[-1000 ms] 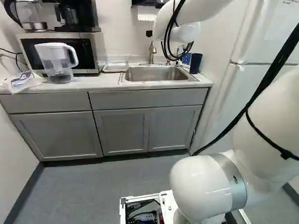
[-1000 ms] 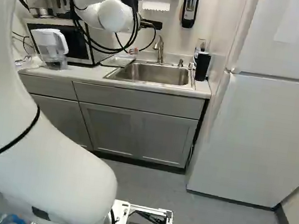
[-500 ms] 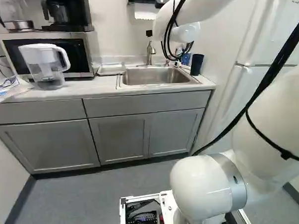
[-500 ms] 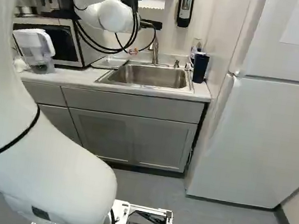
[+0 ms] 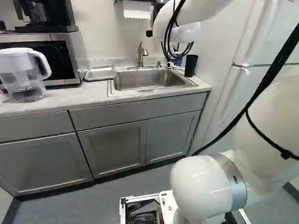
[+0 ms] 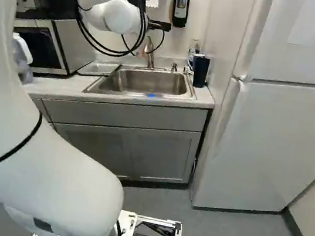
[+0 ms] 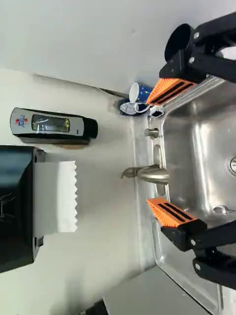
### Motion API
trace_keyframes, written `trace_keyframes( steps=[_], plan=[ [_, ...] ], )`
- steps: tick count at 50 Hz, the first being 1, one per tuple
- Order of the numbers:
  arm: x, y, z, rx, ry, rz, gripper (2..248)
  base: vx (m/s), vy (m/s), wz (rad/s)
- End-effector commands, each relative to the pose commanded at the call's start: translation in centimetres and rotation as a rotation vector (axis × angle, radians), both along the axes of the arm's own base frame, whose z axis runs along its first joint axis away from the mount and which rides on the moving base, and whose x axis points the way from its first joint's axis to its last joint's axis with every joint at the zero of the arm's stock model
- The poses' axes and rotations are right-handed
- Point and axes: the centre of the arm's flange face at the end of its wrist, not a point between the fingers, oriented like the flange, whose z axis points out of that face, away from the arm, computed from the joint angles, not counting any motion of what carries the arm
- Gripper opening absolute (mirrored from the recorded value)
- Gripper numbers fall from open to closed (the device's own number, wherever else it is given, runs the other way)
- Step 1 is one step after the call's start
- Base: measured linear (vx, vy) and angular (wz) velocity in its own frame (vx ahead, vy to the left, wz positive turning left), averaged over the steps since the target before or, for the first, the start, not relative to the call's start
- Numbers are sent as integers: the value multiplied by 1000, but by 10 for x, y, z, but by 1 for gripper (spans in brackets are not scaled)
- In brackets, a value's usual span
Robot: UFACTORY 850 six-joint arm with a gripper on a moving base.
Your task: Rinse the cup and place it in the tray
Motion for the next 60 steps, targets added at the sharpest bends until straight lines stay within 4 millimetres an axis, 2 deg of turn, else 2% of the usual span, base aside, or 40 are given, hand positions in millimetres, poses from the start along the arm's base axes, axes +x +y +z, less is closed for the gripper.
trace_keyframes(
  steps=[44,60],
  plan=[
    [0,0,0,0,0,0,247,118,57,-28],
    [0,0,0,0,0,0,247,4,3,0]
  ],
)
